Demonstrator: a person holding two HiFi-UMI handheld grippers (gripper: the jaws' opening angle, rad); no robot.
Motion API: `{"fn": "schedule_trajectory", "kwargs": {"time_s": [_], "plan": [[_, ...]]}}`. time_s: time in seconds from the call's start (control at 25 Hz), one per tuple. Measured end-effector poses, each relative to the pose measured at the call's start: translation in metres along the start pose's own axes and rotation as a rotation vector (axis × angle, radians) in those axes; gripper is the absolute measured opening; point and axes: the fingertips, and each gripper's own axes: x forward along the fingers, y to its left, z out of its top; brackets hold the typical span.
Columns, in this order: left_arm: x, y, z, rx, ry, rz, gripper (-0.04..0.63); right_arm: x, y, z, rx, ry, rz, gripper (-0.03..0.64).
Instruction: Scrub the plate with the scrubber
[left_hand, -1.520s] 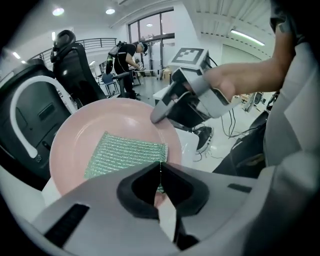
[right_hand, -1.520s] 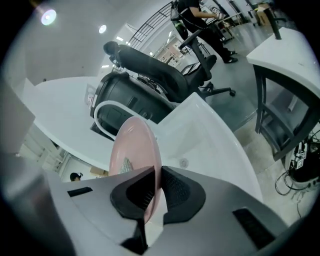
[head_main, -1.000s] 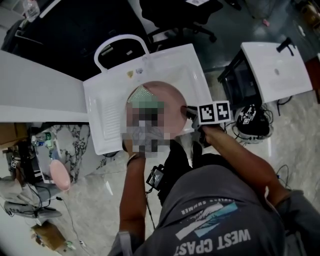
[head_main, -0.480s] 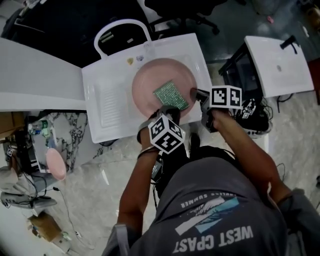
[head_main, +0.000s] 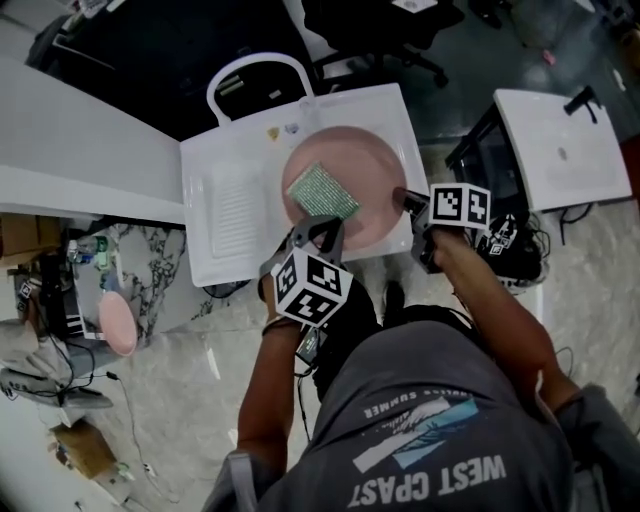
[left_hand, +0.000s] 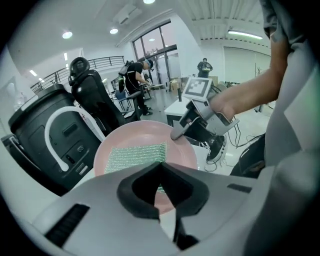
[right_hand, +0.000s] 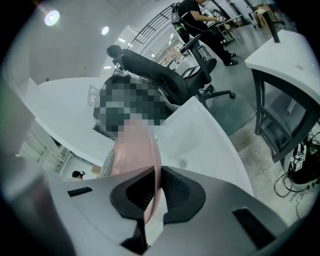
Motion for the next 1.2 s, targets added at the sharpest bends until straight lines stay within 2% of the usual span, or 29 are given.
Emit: {"fn": "schedule_trajectory", "kwargs": {"time_s": [0.28,0.48,0.92,1.2], "plan": [[-0.04,0.017,0.012,-0.039,-0.039,0.117,0.006,-0.014,-0.008,0.0,0.005,0.003,0.018,0.044],[-0.069,0.031,0.0,-0.091,-0.033,0.207,0.006,-0.023,-0.01,-0.004,0.007,0.011,0.038,0.044],[-0.139,0.055,-0.069,-0.245,0.042,0.408,0.006,-0.028,0.0,-0.012,-0.002,0.044,0.084,0.044],[-0.168,0.064,-0.12,-0.341,0.074,0.467,0.006,-0.007,0.02,-0.021,0.014,0.086,0.088,0.044]]}}
